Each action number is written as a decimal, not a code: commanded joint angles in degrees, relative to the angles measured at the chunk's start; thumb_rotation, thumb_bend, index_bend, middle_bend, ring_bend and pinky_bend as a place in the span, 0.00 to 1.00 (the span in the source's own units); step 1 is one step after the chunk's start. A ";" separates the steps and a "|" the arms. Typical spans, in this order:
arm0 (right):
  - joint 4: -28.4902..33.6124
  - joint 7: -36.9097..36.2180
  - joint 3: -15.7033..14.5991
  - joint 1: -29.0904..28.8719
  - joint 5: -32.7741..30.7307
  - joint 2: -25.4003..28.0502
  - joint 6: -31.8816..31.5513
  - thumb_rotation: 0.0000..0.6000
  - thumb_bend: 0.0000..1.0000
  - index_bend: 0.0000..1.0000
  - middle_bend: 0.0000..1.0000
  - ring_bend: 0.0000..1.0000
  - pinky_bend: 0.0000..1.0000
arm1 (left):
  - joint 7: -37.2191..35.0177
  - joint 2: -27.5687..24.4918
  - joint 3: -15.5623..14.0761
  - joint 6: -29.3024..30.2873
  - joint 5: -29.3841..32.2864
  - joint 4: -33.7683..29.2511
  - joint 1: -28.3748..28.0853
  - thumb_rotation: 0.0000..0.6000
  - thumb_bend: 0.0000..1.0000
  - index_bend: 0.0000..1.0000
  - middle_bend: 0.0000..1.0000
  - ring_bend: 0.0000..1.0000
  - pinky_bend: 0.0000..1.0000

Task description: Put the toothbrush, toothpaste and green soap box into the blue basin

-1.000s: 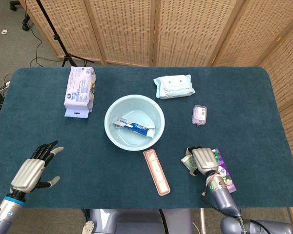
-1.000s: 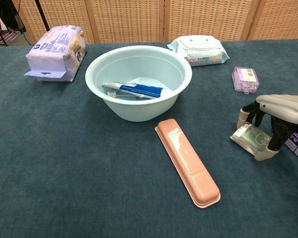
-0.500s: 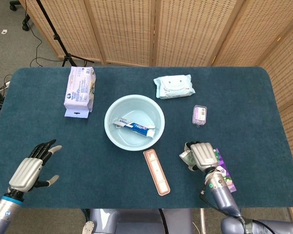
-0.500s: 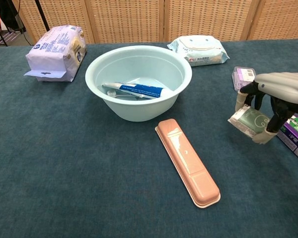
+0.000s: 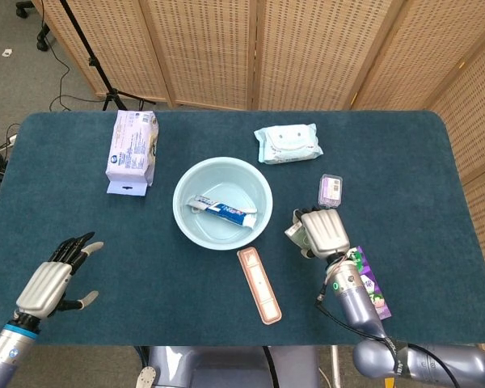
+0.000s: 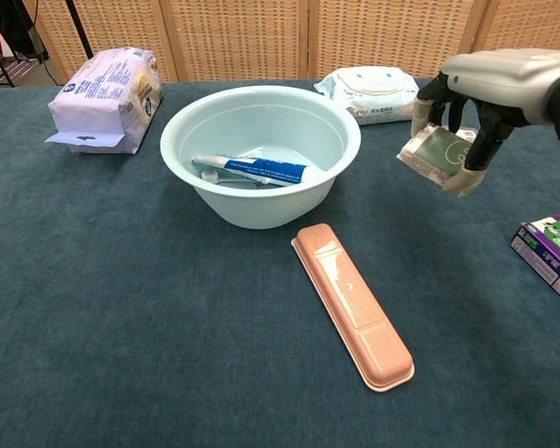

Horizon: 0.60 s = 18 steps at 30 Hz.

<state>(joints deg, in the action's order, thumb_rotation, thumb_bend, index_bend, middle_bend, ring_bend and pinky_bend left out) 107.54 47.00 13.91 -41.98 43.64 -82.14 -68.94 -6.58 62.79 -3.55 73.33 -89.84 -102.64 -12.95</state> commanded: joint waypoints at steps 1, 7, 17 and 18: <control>-1.03 2.12 1.97 -2.92 -2.25 -0.81 0.70 1.00 0.16 0.62 0.43 0.39 0.54 | -0.61 -0.02 0.04 -0.63 0.38 0.31 -0.26 1.00 0.25 0.14 0.00 0.00 0.02; -4.47 5.12 4.42 -8.48 -6.55 -3.60 2.24 1.00 0.16 0.62 0.43 0.39 0.54 | -1.44 0.00 0.84 -1.64 2.55 1.22 -0.62 1.00 0.26 0.14 0.00 0.00 0.02; -14.58 6.13 6.63 -16.90 -9.16 -10.34 5.54 1.00 0.16 0.62 0.43 0.39 0.54 | -3.88 -0.51 2.06 -2.19 4.77 2.26 -0.84 1.00 0.26 0.14 0.00 0.00 0.02; -15.25 6.16 6.74 -17.57 -9.26 -10.93 5.78 1.00 0.16 0.62 0.43 0.39 0.54 | -4.12 -0.59 2.06 -2.31 4.86 2.36 -0.85 1.00 0.26 0.14 0.00 0.00 0.02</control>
<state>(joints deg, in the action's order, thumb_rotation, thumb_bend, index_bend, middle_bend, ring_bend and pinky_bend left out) 93.49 52.82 20.27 -58.41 34.81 -91.94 -63.86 -10.56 62.28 -1.53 71.11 -85.08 -100.38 -13.79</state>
